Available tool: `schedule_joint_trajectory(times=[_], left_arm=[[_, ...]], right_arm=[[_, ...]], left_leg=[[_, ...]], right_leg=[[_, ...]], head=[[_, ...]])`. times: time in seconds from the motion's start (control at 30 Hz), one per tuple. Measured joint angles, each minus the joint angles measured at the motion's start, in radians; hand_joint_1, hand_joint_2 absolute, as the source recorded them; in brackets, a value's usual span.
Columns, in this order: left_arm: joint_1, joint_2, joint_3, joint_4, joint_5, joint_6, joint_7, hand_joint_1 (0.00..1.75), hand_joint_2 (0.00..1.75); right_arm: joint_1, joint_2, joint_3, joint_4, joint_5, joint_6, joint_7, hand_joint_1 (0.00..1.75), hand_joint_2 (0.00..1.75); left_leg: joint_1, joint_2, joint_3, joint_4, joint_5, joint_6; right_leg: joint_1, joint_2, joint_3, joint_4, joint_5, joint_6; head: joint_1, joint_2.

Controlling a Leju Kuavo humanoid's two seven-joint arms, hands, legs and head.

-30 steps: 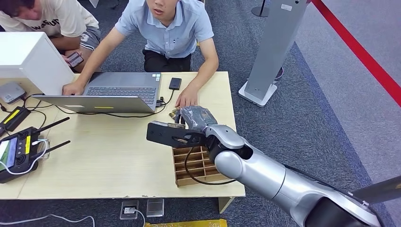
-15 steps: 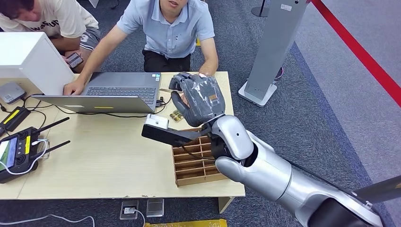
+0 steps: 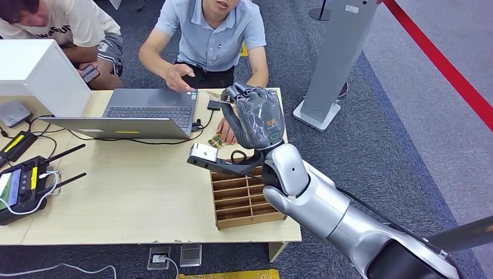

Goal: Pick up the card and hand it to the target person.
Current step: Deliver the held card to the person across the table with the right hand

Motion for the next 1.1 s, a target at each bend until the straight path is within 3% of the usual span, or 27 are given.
schedule_joint_trajectory(times=[0.83,0.97,1.1], left_arm=[[0.001,0.000,0.000,0.000,0.020,0.000,-0.004,0.00,1.75],[0.001,0.000,0.000,0.000,0.022,-0.006,-0.015,0.00,0.00],[0.001,0.000,0.000,0.000,0.023,-0.011,-0.021,0.00,0.00]], right_arm=[[-0.003,0.069,-0.026,0.159,-0.011,-0.027,-0.017,1.75,1.75],[-0.004,0.079,-0.026,0.175,-0.018,-0.030,-0.020,0.00,1.75],[-0.004,0.086,-0.026,0.186,-0.026,-0.032,-0.026,0.00,1.75]], left_leg=[[0.000,0.000,0.000,0.000,0.000,0.000],[0.000,0.000,0.000,0.000,0.000,0.000],[0.000,0.000,0.000,0.000,0.000,0.000]], right_leg=[[0.000,0.000,0.000,0.000,0.000,0.000],[0.000,0.000,0.000,0.000,0.000,0.000],[0.000,0.000,0.000,0.000,0.000,0.000]], head=[[0.000,0.000],[0.001,0.000],[0.001,0.000]])
